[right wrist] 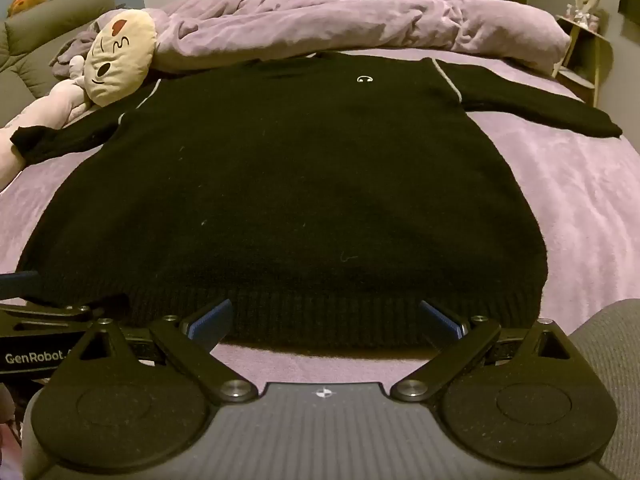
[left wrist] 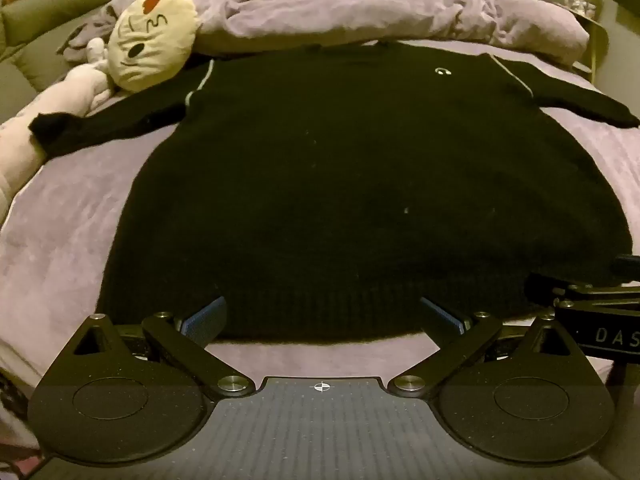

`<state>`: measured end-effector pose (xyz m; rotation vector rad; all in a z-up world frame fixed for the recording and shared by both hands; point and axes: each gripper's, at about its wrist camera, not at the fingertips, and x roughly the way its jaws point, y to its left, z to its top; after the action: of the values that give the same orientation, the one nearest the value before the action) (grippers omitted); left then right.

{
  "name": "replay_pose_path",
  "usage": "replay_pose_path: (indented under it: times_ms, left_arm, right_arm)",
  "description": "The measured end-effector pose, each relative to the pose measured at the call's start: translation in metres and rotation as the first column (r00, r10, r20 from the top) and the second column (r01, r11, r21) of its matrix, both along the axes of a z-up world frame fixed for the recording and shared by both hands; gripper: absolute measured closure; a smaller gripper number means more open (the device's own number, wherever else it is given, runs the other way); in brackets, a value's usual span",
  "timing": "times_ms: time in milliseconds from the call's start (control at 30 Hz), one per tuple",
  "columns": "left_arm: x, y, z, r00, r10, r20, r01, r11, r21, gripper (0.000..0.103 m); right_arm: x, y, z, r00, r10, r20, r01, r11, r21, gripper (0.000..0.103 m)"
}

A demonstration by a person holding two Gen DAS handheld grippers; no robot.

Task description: Fold small clothes

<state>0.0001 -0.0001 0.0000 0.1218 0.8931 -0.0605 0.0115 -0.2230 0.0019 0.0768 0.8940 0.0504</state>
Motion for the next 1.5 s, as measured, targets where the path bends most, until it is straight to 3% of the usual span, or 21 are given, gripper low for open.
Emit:
replay_pose_path:
  times_ms: [1500]
  left_arm:
    - [0.01,0.004,-0.006,0.998,0.027,-0.051,-0.03,0.998,-0.055,0.0]
  right_arm:
    - [0.007,-0.001,0.001,1.0,-0.003,0.002,0.003,1.0,0.015,0.004]
